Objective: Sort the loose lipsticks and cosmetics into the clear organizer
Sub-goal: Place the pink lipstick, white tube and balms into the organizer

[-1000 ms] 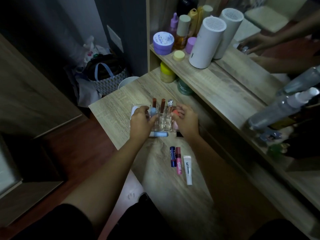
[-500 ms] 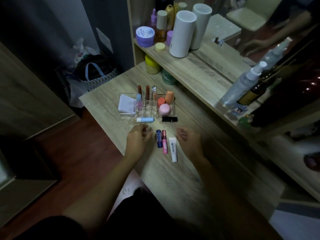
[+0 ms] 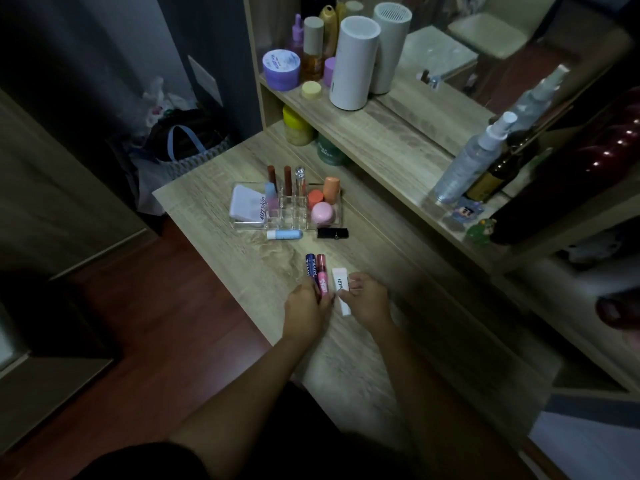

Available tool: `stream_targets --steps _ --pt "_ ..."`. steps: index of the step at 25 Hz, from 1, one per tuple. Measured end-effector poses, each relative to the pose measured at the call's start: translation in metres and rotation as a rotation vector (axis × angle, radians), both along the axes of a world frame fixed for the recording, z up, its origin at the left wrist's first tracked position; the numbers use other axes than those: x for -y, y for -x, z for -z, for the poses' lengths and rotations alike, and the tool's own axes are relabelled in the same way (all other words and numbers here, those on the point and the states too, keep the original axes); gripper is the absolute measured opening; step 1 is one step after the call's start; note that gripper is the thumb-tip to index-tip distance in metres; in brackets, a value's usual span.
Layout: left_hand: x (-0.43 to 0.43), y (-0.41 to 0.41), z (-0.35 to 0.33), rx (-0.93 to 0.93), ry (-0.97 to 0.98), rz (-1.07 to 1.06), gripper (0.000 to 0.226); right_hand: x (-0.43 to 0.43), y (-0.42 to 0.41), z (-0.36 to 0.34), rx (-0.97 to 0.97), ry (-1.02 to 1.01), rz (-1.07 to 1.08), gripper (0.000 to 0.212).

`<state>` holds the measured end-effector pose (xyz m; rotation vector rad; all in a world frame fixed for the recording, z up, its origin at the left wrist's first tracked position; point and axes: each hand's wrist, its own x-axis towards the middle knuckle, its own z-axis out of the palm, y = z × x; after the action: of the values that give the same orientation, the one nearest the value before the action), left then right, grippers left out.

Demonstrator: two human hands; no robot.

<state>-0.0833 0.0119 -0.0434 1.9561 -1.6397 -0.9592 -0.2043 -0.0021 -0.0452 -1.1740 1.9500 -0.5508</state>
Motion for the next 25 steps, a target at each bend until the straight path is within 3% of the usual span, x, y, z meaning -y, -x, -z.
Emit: stream_targets --steps 7,18,22,25 --pt "-0.027 -0.007 0.002 0.018 -0.129 -0.011 0.031 0.005 0.017 -0.003 0.076 -0.048 0.060 0.040" --pt "-0.010 0.002 0.007 0.120 -0.093 -0.014 0.031 -0.010 0.018 -0.007 0.116 -0.123 0.072 0.036" --pt "-0.010 0.000 0.001 0.086 -0.092 -0.021 0.028 -0.010 0.017 -0.008 0.127 -0.135 0.092 0.035" --pt "-0.008 -0.010 -0.011 -0.059 -0.051 -0.064 0.020 -0.007 0.015 -0.010 0.197 -0.077 0.110 0.038"
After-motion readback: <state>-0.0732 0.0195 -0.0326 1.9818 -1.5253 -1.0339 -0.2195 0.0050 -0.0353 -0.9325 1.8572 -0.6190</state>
